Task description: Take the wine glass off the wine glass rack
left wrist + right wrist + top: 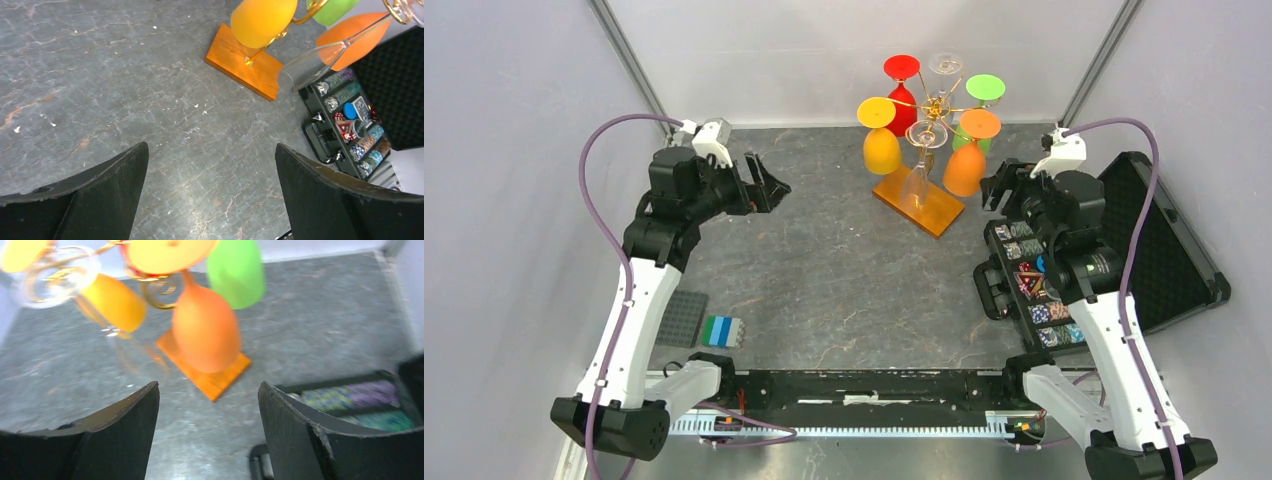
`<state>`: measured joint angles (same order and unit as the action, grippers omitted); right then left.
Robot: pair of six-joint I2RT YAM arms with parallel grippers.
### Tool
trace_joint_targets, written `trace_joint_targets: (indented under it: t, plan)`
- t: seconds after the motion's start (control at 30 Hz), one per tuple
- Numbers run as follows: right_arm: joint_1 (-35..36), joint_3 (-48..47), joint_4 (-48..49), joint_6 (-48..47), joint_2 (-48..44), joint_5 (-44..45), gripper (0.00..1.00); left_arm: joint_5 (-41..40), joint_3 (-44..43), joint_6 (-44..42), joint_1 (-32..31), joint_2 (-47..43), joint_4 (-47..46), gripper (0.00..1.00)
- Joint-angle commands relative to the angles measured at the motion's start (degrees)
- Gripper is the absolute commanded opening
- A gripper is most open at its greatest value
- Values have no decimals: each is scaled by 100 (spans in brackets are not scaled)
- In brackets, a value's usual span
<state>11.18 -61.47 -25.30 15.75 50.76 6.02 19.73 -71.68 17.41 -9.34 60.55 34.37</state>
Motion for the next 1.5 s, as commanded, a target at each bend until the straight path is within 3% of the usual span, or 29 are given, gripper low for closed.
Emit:
trace_joint_targets:
  t: [0.0,0.27,0.4,0.53,0.67,0.8,1.07,1.3,1.47]
  plan:
    - [-11,178,654,620,-208,-1649,78,530,179,233,20,-405,-732,100]
    - [-11,724,2226,2015,-25,-3810,79,800,480,398,20,-487,-1124,100]
    - [33,778,3109,2792,55,-4092,79,901,534,383,20,-440,-1153,100]
    - [96,1032,3698,3704,-143,-3396,79,875,627,303,20,-441,-1191,100]
    - [134,1382,3596,4691,-376,-2185,77,767,711,290,13,-510,-1268,100]
    - [191,1445,3505,5182,-319,-1789,77,546,806,222,12,-622,-1271,100]
    - [490,1301,3769,5412,-164,-1456,70,516,1031,405,16,-636,-1504,100]
    - [867,947,3321,5467,363,-798,61,501,1172,421,16,-677,-1591,100]
    - [1146,976,3947,5519,729,-637,53,444,1209,382,20,-686,-1576,100]
